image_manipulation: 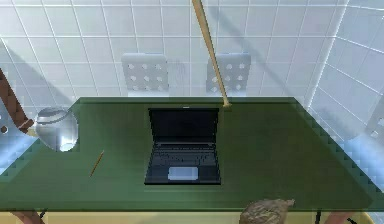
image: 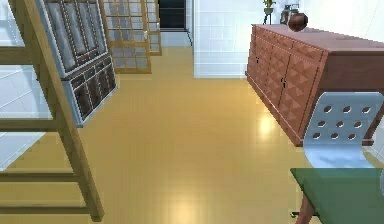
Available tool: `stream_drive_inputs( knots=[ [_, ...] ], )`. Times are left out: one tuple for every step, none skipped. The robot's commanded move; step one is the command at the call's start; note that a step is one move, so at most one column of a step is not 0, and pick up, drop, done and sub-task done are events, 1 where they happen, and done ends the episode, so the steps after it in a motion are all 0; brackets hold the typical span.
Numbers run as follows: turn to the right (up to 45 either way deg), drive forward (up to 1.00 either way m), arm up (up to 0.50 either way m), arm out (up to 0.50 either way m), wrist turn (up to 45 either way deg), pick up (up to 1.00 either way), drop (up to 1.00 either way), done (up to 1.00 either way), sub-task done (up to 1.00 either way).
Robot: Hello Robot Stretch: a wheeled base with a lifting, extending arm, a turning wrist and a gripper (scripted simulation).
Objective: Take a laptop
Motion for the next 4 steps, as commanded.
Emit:
stream_drive_inputs(
  knots=[
    [0.0,0.00,0.50,0.00,0.0,0.00,0.00,0.00,0.00],
    [0.0,0.00,0.26,0.00,0.0,0.00,0.00,0.00,0.00],
    [0.0,0.00,0.00,0.30,0.0,0.00,0.00,0.00,0.00],
    [0.0,0.00,0.00,0.00,45.0,0.00,0.00,0.00,0.00]
  ],
)
